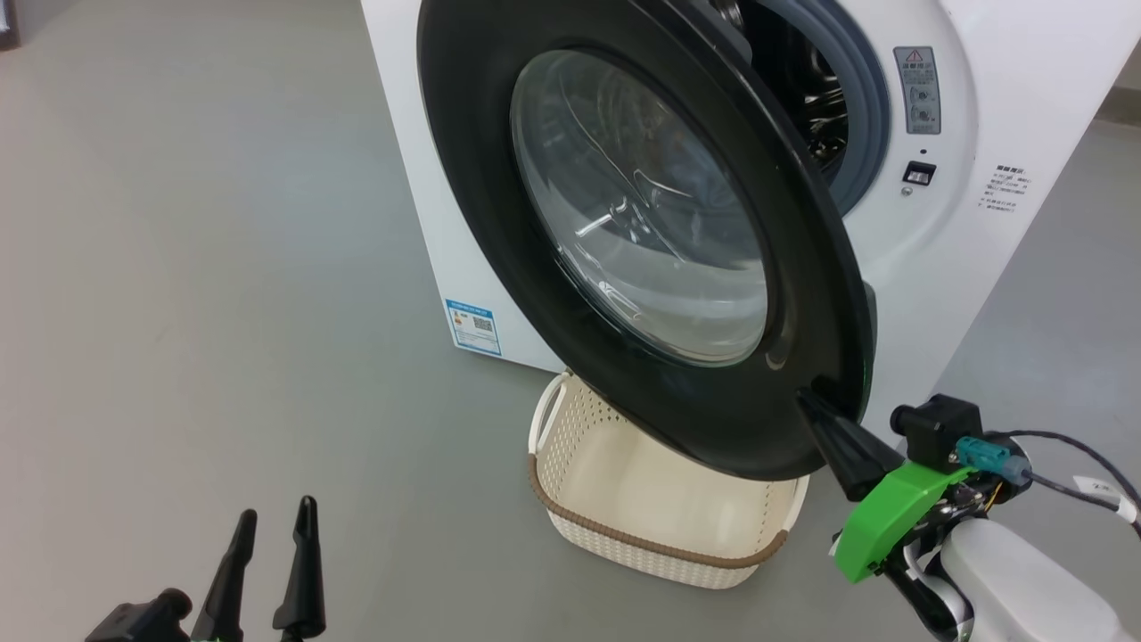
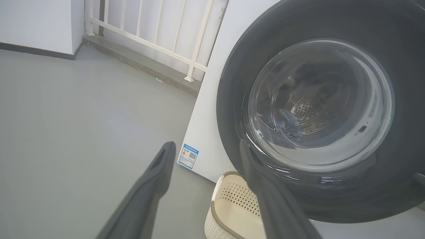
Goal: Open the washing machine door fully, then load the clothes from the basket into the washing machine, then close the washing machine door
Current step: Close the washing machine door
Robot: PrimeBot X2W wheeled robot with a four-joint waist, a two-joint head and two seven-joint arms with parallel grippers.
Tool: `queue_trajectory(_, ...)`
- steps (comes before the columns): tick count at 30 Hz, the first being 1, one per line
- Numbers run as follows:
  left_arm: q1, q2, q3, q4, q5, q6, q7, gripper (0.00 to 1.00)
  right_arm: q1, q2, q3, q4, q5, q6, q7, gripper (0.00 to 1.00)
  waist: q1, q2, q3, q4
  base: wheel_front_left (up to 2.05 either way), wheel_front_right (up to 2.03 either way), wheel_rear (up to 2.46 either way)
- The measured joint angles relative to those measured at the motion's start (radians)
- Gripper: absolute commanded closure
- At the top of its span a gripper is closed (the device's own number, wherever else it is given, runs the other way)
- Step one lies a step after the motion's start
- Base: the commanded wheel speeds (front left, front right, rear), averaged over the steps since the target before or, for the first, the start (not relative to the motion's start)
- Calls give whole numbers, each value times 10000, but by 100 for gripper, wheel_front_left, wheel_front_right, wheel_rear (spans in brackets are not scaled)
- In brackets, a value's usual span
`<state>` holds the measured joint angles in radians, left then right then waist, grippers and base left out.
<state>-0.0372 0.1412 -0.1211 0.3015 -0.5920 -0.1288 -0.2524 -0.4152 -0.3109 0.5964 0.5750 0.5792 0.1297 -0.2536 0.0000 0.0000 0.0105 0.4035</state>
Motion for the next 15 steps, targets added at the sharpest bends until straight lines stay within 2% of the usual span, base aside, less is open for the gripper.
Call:
queue_trajectory(8, -166, 35, -81, -2, -46, 0, 0, 0, -636, -393, 56, 270, 376, 15, 2, 100, 0, 0, 413, -113, 0, 0, 0)
queue_trajectory(15, -593, 90, -221, -29, -169, -17, -2, 0, -1423, -886, -518, 418, 374, 13, 2, 100, 0, 0, 1057, -190, 0, 0, 0)
